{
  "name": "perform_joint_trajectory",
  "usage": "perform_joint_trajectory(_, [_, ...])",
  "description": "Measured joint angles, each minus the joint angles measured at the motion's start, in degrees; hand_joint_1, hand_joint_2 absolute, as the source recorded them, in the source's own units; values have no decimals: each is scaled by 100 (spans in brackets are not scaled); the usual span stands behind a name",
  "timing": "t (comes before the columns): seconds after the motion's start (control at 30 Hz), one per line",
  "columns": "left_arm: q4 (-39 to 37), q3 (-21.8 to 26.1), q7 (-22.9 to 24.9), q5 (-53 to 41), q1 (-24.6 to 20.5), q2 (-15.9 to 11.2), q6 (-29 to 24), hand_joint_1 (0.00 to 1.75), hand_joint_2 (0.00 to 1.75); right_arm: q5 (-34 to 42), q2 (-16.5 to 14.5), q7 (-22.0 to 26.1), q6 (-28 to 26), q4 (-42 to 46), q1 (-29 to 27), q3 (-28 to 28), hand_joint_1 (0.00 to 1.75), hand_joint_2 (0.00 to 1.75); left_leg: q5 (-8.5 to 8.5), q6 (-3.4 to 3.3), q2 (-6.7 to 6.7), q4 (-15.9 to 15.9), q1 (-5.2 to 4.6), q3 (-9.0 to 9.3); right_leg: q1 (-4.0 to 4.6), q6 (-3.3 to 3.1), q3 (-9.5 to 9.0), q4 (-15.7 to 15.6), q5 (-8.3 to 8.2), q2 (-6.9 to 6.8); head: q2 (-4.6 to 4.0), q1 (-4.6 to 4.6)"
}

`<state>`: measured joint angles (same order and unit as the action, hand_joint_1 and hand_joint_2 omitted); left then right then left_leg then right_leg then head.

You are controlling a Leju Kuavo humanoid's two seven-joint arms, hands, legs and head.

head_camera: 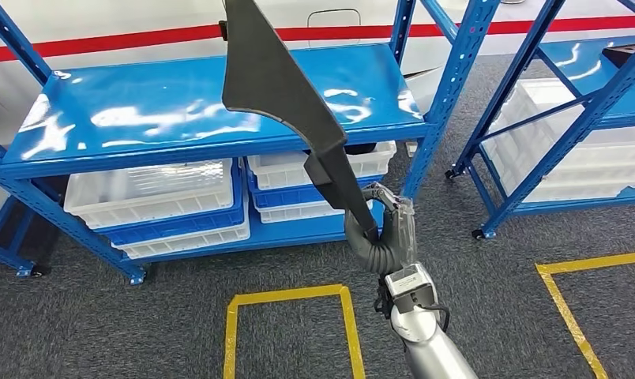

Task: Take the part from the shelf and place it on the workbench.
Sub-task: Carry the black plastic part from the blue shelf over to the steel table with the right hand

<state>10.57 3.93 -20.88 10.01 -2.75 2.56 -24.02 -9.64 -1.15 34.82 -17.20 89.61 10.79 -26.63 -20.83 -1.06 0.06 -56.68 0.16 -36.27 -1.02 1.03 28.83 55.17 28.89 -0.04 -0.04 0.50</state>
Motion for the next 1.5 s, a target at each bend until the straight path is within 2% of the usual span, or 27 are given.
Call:
perform_joint_trajectory(0.07, [-4, 0, 6, 17, 15, 1, -6, 0, 175, -10, -19, 2, 19, -22, 7, 0, 171, 175, 1, 56, -4, -33, 33, -40, -29, -82, 31, 14, -70, -4, 1, 2])
perform_joint_trajectory(0.1, [-6, -1, 9, 24, 25, 3, -8, 0, 175, -12, -31, 2, 26, -31, 10, 0, 171, 175, -120, 90, -5, -151, 52, -100, -46, -130, 51, 17, -114, -8, 1, 4])
perform_joint_trajectory(0.13, [-8, -1, 11, 26, 34, 5, -9, 0, 175, -11, -46, 2, 29, -37, 13, 0, 171, 175, -328, 123, -6, -392, 69, -202, -62, -170, 82, 15, -161, -12, 1, 5])
perform_joint_trajectory(0.2, [-9, -1, 12, 26, 42, 10, -9, 0, 175, -11, -64, 2, 37, -52, 13, 1, 171, 175, -853, 175, -5, -1166, 90, -477, -46, -213, 167, 22, -245, -18, 1, 11])
perform_joint_trajectory(0.23, [-10, 0, 13, 27, 43, 10, -13, 0, 175, -16, -67, 2, 40, -64, 11, 1, 171, 175, -1028, 190, -5, -1517, 95, -580, -36, -212, 216, 25, -279, -18, 0, 11])
perform_joint_trajectory(0.27, [-10, 0, 15, 32, 44, 10, -32, 0, 175, -24, -67, 2, 44, -78, 10, 1, 171, 175, -1101, 194, -4, -1698, 98, -597, -28, -205, 262, 31, -309, -18, 1, 11])
perform_joint_trajectory(0.3, [-10, 1, 18, 36, 45, 14, -76, 0, 175, -33, -67, 3, 47, -90, 10, 1, 171, 175, -1067, 185, -4, -1640, 99, -489, -22, -198, 301, 37, -334, -16, 0, 11])
perform_joint_trajectory(0.33, [-10, 1, 20, 40, 45, 20, -140, 0, 175, -44, -67, 7, 50, -101, 11, 1, 171, 175, -951, 163, -4, -1354, 99, -261, -17, -187, 329, 43, -353, -11, 1, 12])
perform_joint_trajectory(0.4, [-10, 1, 7, 32, 39, 35, -301, 0, 175, -68, -66, 26, 56, -113, 17, 1, 171, 175, -718, 90, 9, -514, 81, 315, 7, -153, 359, 52, -386, -10, 1, 10])
perform_joint_trajectory(0.47, [-10, 1, -20, -3, 30, 52, -405, 0, 175, -99, -63, 56, 59, -123, 28, 2, 171, 175, -649, 22, 26, -78, 40, 573, 32, -105, 379, 56, -416, -26, 1, 7])
perform_joint_trajectory(0.6, [-10, 0, -35, -34, 26, 74, -448, 0, 175, -154, -64, 94, 51, -143, 38, 0, 171, 175, -555, -84, -3, 7, 11, 544, 42, -7, 419, 49, -460, -70, 0, 4])
perform_joint_trajectory(0.67, [-10, 0, -44, -47, 22, 97, -460, 0, 175, -191, -61, 101, 37, -145, 42, 1, 171, 175, -445, -159, -33, 95, 29, 536, 52, 4, 517, 198, -351, -68, 0, -6])
perform_joint_trajectory(0.77, [-10, 0, -57, -64, 15, 112, -466, 0, 175, -214, -46, 102, 19, -156, 31, 2, 171, 175, -345, -218, -81, 118, 25, 434, 36, -80, 957, 1198, 177, -33, 0, -19])
perform_joint_trajectory(0.8, [-10, 0, -58, -69, 16, 113, -467, 0, 175, -216, -38, 102, 15, -164, 22, 3, 171, 175, -317, -221, -104, 116, 20, 388, 30, -86, 1115, 1580, 338, -27, 0, -21])
perform_joint_trajectory(0.83, [-10, 0, -58, -71, 18, 115, -467, 0, 175, -217, -29, 102, 13, -174, 11, 3, 171, 175, -292, -213, -131, 114, 16, 351, 27, -65, 1173, 1759, 400, -25, 1, -20])
perform_joint_trajectory(0.87, [-10, 0, -61, -72, 19, 119, -468, 0, 175, -218, -21, 102, 9, -183, 2, 3, 171, 175, -266, -203, -166, 110, 15, 315, 25, -29, 1150, 1794, 406, -23, 1, -21])
perform_joint_trajectory(0.9, [-10, 0, -65, -73, 19, 124, -467, 0, 175, -218, -17, 102, 6, -188, -3, 3, 171, 175, -248, -188, -200, 106, 15, 292, 21, 14, 999, 1568, 325, -17, 2, -22])
perform_joint_trajectory(0.97, [-10, 0, -80, -80, 18, 137, -465, 0, 175, -221, -13, 102, -4, -192, -3, 3, 171, 175, -218, -154, -279, 81, 15, 250, 1, 92, 506, 774, 89, 68, 2, -24])
perform_joint_trajectory(1.03, [-9, 0, -103, -94, 14, 145, -461, 0, 175, -235, -11, 102, -13, -192, -3, 4, 171, 175, -207, -113, -344, 32, -7, 205, -11, 87, 155, 148, -56, 195, 2, -19])
perform_joint_trajectory(1.07, [-9, 0, -121, -109, 15, 146, -446, 0, 175, -247, -8, 102, -21, -192, -10, 4, 171, 175, -198, -86, -371, 12, -15, 179, -7, 57, 93, 29, -83, 229, 1, -16])
perform_joint_trajectory(1.13, [-10, -1, -174, -138, 26, 141, -377, 0, 175, -282, -3, 101, -50, -191, -38, 5, 171, 175, -164, -19, -425, 4, -10, 135, 9, -17, 94, 19, -124, 169, 0, -14])
perform_joint_trajectory(1.2, [-10, -3, -232, -151, 46, 111, -280, 0, 175, -315, -12, 98, -85, -183, -65, 5, 171, 175, -209, 47, -368, -74, 19, 79, -26, -97, 101, 13, -172, 97, 0, -7])
perform_joint_trajectory(1.27, [-10, -4, -273, -152, 54, 78, -218, 0, 175, -340, -28, 95, -115, -161, -93, 6, 171, 175, -516, 116, -178, -516, 48, -113, -56, -168, 106, 2, -201, 13, 1, 23])
perform_joint_trajectory(1.33, [-10, -4, -307, -154, 54, 63, -192, 0, 175, -358, -33, 87, -135, -144, -134, 8, 171, 175, -921, 190, -53, -1282, 78, -440, -31, -192, 120, 5, -203, -84, 1, 48])
perform_joint_trajectory(1.4, [-10, -4, -326, -155, 56, 55, -183, 0, 175, -371, -33, 79, -140, -139, -181, 9, 171, 175, -1018, 225, -24, -1645, 102, -568, -13, -191, 129, 9, -203, -192, 0, 49])
perform_joint_trajectory(1.43, [-10, -4, -329, -155, 57, 50, -181, 0, 175, -376, -34, 74, -141, -132, -201, 9, 171, 175, -907, 220, -5, -1483, 107, -458, -8, -190, 128, 11, -202, -245, 0, 49])
perform_joint_trajectory(1.5, [-10, -4, -331, -155, 55, 33, -176, 0, 175, -381, -38, 68, -145, -108, -221, 9, 171, 175, -585, 161, 159, -689, 88, 4, 5, -187, 118, 12, -199, -333, 0, 49])
